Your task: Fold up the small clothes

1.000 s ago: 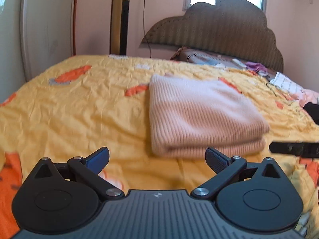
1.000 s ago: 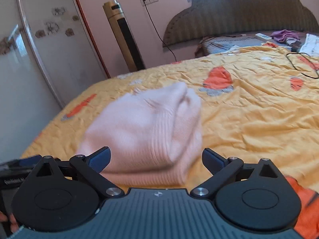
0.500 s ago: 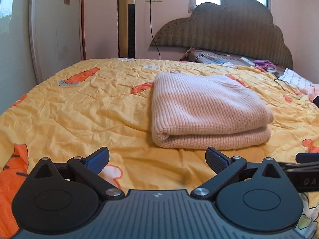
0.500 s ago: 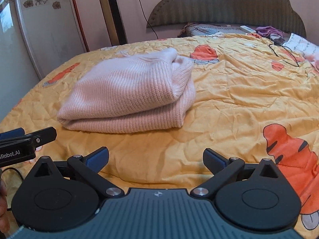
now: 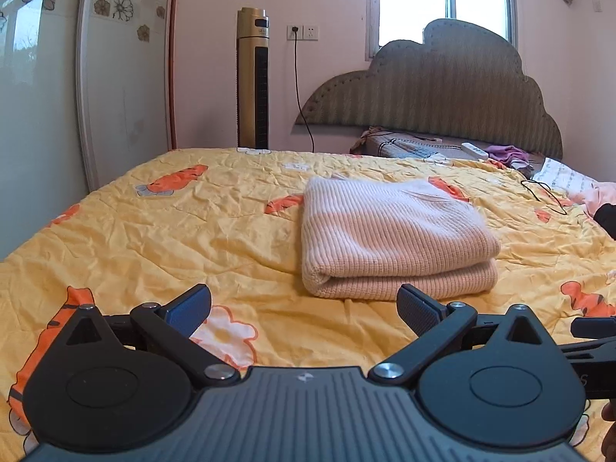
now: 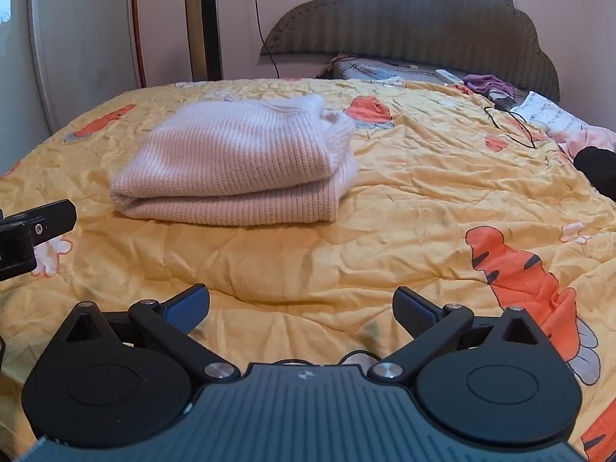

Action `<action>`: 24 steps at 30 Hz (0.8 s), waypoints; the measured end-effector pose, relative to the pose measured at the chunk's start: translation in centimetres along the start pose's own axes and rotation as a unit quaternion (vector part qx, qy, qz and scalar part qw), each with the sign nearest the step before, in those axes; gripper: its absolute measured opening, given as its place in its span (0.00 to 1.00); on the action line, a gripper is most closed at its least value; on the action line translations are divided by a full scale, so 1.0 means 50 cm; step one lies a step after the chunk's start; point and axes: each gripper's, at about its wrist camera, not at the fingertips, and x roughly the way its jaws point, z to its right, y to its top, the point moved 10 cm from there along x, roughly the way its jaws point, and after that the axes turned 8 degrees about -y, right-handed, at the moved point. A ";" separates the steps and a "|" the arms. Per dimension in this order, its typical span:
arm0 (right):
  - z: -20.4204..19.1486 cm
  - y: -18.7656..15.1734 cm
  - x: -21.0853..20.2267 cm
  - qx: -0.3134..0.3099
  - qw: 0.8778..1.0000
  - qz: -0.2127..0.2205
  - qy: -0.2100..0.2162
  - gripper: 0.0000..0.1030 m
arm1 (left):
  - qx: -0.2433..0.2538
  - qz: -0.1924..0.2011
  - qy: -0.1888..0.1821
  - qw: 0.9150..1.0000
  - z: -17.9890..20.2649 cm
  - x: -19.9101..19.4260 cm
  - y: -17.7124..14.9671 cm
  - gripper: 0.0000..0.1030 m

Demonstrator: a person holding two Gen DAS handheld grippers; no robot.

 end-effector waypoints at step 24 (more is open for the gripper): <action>0.013 0.010 0.002 -0.002 1.000 0.008 -0.003 1.00 | 0.018 -0.020 -0.012 1.000 0.022 0.023 -0.004 1.00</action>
